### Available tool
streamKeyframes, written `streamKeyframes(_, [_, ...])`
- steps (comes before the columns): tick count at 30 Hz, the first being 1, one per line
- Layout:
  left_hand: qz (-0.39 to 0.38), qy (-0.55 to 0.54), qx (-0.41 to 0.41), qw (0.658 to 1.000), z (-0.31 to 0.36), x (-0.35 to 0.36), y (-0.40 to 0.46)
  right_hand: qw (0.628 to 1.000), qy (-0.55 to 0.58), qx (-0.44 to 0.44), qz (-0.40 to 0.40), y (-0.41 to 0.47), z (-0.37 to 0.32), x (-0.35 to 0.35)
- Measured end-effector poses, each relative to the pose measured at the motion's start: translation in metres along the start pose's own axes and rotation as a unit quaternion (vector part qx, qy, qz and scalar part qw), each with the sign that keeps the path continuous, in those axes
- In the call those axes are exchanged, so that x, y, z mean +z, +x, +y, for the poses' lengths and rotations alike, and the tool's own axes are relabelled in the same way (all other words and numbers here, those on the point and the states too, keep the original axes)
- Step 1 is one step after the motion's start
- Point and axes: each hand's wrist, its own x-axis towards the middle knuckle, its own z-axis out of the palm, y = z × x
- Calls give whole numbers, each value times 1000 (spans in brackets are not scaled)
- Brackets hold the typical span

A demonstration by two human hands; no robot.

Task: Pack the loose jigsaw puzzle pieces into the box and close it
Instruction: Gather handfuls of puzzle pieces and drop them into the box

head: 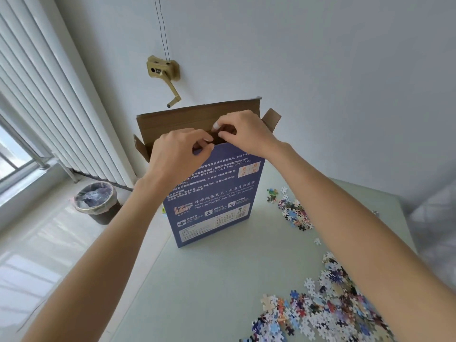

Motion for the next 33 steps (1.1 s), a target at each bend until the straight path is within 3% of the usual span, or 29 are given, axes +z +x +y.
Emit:
streamKeyframes(5, [67, 24, 43, 997, 2, 3, -11, 991, 45, 19, 123, -33, -11, 11])
streamKeyframes(9, [116, -23, 84, 989, 11, 8, -36, 971, 41, 64, 229, -102, -23, 27])
streamKeyframes(12, [94, -96, 73, 988, 20, 18, -62, 963, 77, 110, 232, -161, -24, 40])
streamKeyframes(15, [26, -178, 0, 984, 39, 40, -103, 963, 99, 184, 172, -228, -20, 59])
streamKeyframes(18, [-128, -218, -71, 965, 58, 75, -154, 940, 146, 296, 84, -297, -19, 79])
streamKeyframes(21, [-361, -189, -99, 908, 73, 110, -203, 876, 222, 428, 14, -362, -21, 94])
streamKeyframes(23, [-462, -158, -117, 865, 78, 128, -233, 843, 202, 497, -25, -402, -17, 104])
streamKeyframes(28, [-587, -41, -140, 796, 94, 152, -295, 779, 46, 601, -174, -474, -17, 122])
streamKeyframes(31, [-596, -24, -151, 788, 112, 155, -328, 742, 14, 637, -210, -504, -27, 128])
streamKeyframes(33, [-581, -30, -161, 797, 126, 156, -346, 740, 11, 640, -206, -511, -35, 134])
